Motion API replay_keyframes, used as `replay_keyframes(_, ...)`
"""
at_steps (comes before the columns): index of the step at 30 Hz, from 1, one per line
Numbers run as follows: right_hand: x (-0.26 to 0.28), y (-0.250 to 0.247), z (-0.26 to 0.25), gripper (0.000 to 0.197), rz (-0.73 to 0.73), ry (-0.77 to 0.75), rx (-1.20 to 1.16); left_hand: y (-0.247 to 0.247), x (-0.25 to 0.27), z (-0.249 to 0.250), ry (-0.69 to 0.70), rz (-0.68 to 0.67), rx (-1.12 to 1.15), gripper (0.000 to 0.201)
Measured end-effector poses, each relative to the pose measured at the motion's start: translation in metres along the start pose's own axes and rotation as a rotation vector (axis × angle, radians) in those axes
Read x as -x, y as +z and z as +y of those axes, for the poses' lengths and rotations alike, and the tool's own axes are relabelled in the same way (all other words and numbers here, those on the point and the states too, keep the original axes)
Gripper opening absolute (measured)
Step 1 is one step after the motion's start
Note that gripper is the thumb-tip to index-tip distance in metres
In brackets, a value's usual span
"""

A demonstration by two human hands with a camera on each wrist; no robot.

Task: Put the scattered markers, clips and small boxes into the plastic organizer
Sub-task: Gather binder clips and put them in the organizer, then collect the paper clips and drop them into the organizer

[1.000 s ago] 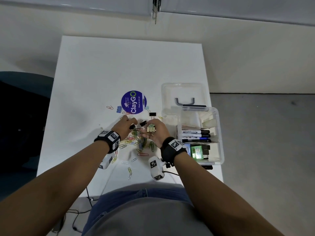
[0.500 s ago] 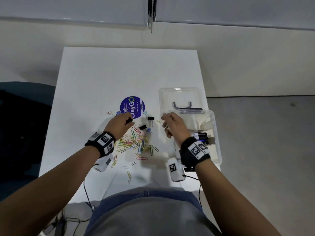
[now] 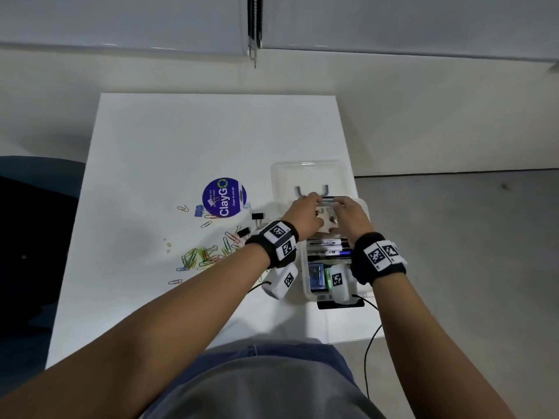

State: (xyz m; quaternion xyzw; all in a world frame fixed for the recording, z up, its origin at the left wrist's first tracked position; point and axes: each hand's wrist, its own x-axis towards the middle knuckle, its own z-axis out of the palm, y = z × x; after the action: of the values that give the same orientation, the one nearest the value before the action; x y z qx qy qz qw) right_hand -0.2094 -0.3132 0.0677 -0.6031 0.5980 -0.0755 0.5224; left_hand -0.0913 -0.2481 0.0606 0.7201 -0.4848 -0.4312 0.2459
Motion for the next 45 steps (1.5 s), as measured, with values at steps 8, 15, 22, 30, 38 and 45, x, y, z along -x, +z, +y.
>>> replay_keyframes(8,0.008,0.009,-0.007,0.038,0.055,-0.123,0.3,-0.04,0.013,-0.062,-0.041,0.173,0.11,0.03)
replay_keyframes(15,0.011,0.076,-0.042,0.025,-0.013,-0.355,0.414,-0.054,0.018,-0.156,-0.198,0.083,-0.348,0.038)
replay_keyframes(22,-0.006,0.165,-0.041,0.037,-0.18,-0.143,0.561,-0.036,0.028,-0.18,-0.139,-0.005,-0.536,0.038)
replay_keyframes(30,-0.042,0.2,-0.018,0.03,-0.116,-0.125,0.749,-0.058,0.039,-0.194,-0.153,0.013,-0.246,0.032)
replay_keyframes(38,-0.059,0.203,-0.02,0.033,-0.069,-0.125,0.685,-0.096,0.051,-0.21,-0.214,0.113,0.276,0.027)
replay_keyframes(45,-0.076,0.2,-0.033,0.035,-0.005,-0.105,0.452,-0.132,0.041,-0.221,-0.374,0.283,0.362,0.007)
